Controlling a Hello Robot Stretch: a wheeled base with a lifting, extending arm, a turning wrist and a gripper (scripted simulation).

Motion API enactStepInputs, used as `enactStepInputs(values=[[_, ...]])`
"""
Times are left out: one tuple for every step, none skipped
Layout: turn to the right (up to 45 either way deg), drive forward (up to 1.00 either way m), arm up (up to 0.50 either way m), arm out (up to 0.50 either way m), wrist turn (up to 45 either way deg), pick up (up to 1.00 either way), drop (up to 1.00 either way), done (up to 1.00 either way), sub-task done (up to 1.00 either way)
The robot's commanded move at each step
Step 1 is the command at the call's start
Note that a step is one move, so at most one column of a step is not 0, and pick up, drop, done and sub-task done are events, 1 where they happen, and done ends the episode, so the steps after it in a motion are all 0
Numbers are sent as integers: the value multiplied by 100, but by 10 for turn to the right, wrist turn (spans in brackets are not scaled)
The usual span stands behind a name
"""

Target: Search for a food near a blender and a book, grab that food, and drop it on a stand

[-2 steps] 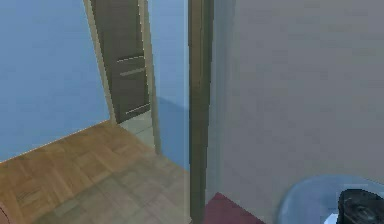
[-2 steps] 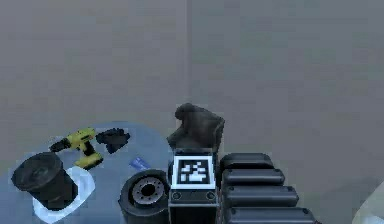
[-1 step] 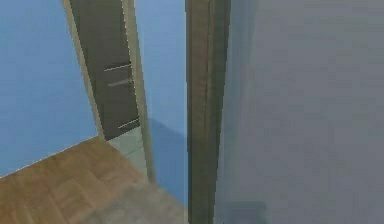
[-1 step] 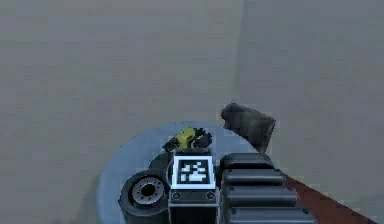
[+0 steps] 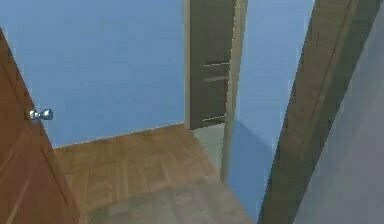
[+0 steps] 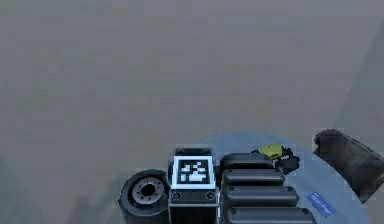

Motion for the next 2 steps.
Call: enactStepInputs(values=[[0, 100, 0, 0, 0, 0, 0, 0, 0], [-60, 0, 0, 0, 0, 0, 0, 0, 0]])
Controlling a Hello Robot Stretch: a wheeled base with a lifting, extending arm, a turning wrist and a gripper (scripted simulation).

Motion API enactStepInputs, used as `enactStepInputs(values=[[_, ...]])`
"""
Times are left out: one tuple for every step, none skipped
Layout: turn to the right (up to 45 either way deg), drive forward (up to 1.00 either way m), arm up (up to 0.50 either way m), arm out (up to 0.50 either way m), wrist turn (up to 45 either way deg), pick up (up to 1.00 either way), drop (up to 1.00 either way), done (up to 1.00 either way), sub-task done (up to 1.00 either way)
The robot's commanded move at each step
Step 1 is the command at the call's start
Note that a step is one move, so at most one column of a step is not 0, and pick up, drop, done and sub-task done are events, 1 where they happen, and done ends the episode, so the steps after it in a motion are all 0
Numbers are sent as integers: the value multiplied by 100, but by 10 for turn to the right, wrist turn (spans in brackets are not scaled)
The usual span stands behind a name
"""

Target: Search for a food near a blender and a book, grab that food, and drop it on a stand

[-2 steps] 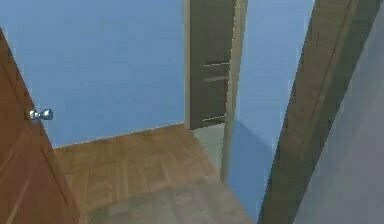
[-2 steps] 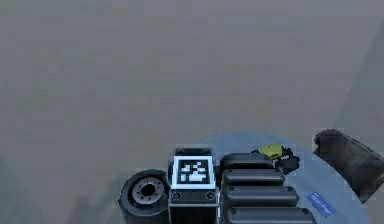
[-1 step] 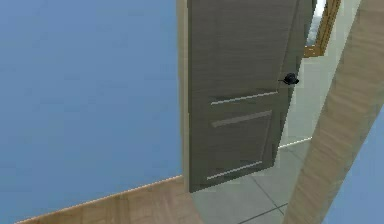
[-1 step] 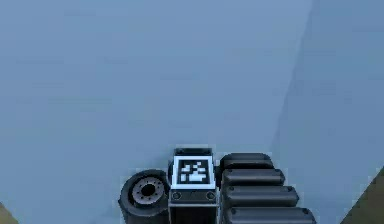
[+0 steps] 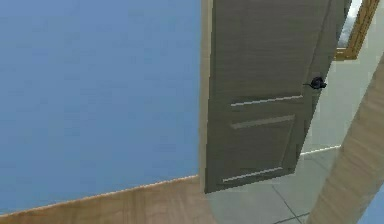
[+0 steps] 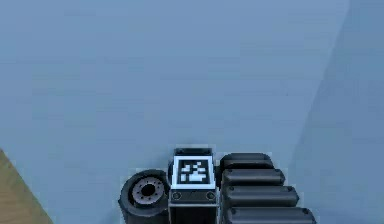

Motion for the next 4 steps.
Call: enactStepInputs(values=[[0, 40, 0, 0, 0, 0, 0, 0, 0], [-120, 0, 0, 0, 0, 0, 0, 0, 0], [0, 5, 0, 0, 0, 0, 0, 0, 0], [450, 0, 0, 0, 0, 0, 0, 0, 0]])
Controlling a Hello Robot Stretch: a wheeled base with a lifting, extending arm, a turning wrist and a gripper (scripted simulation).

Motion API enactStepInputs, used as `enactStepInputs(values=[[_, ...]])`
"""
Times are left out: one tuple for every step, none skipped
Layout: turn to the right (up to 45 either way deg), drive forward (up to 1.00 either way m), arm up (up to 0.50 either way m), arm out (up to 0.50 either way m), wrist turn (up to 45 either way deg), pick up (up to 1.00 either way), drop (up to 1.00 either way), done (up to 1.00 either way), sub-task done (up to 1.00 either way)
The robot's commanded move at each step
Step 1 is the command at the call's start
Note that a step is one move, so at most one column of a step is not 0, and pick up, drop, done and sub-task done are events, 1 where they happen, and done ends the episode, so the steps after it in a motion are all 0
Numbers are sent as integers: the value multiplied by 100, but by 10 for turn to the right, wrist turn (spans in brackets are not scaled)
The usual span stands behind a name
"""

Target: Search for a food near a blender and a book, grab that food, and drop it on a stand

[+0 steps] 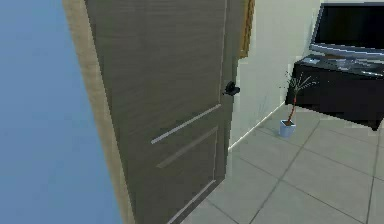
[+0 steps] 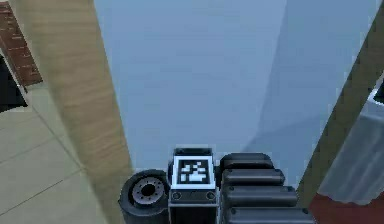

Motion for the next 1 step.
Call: enactStepInputs(values=[[150, 0, 0, 0, 0, 0, 0, 0, 0]])
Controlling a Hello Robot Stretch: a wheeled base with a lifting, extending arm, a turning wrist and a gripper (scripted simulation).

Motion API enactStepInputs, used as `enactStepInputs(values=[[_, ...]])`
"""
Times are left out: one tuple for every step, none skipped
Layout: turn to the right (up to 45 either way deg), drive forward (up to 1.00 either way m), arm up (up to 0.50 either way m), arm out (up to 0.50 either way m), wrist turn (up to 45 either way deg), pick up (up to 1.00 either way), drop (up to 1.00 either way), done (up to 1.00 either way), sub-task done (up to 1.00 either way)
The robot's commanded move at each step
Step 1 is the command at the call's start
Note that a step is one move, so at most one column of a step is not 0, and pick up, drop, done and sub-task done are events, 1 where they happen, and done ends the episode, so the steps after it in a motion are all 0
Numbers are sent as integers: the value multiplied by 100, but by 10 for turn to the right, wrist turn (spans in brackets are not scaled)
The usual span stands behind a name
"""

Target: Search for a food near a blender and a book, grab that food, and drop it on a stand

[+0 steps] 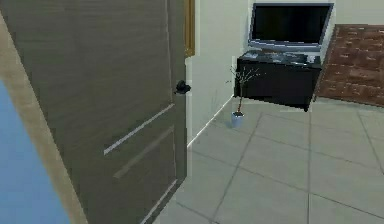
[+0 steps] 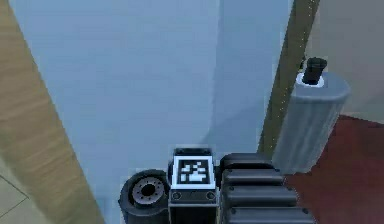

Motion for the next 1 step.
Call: enactStepInputs(values=[[0, 30, 0, 0, 0, 0, 0, 0, 0]])
